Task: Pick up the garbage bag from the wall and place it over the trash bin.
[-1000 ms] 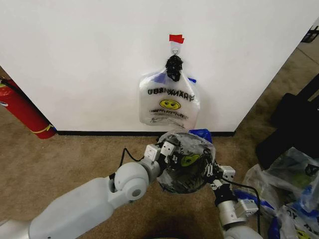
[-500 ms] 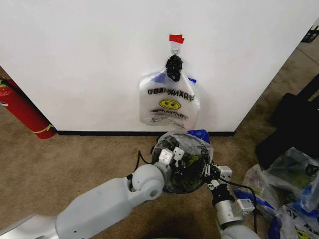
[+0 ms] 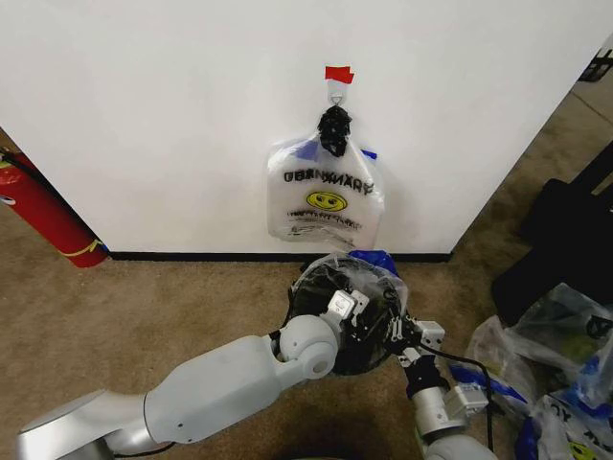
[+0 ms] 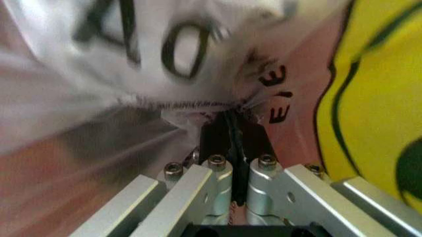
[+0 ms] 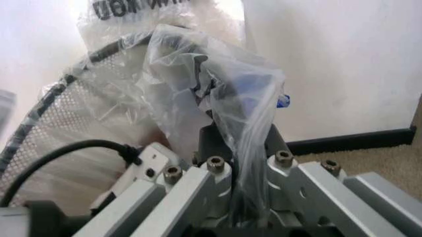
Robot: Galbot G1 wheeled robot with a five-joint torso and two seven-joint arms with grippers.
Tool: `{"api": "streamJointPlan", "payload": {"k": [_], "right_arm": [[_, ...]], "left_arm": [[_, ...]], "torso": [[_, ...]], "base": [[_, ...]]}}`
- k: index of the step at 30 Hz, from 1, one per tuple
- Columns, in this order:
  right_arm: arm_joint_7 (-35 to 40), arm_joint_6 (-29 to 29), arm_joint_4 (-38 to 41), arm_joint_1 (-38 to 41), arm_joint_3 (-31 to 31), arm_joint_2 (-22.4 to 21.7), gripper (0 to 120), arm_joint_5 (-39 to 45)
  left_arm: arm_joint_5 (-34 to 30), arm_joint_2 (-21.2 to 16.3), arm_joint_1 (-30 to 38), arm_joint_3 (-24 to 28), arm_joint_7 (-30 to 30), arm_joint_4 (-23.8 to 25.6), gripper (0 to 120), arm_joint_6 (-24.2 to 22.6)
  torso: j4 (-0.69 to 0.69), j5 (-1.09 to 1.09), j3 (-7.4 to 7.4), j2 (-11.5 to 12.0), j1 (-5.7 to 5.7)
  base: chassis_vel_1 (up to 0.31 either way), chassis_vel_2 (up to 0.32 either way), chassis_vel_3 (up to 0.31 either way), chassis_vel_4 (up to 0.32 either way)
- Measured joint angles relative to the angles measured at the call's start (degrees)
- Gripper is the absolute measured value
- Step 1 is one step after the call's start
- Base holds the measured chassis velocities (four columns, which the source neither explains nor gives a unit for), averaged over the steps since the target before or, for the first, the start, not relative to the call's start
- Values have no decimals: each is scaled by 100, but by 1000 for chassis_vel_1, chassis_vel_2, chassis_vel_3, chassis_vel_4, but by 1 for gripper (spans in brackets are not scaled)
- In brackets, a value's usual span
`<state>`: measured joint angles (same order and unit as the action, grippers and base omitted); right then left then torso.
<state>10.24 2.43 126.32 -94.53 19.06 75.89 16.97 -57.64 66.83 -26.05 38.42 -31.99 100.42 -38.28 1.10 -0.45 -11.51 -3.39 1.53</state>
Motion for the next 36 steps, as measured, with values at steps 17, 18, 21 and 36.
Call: {"api": "streamJointPlan", "payload": {"k": [17,18,21,36], "right_arm": [[94,18,-172,122,85,-68,0,287],[138,-24,-175,158,115,-93,0,371],[188,-136,-170,232,164,-147,0,531],[220,-215,5,152,158,-144,0,577]], "left_arm": [[-82,-273,6,9,19,322,0,154],[-148,-425,-13,-30,39,551,0,184],[-130,-686,-58,-92,218,895,0,332],[250,-191,-38,-308,561,763,0,1431]], "torso": [[1,-1,0,0,0],[0,-1,0,0,0],[-2,0,0,0,0],[1,-1,0,0,0]], "base": [[0,0,0,0],[0,0,0,0],[0,0,0,0],[0,0,0,0]]}}
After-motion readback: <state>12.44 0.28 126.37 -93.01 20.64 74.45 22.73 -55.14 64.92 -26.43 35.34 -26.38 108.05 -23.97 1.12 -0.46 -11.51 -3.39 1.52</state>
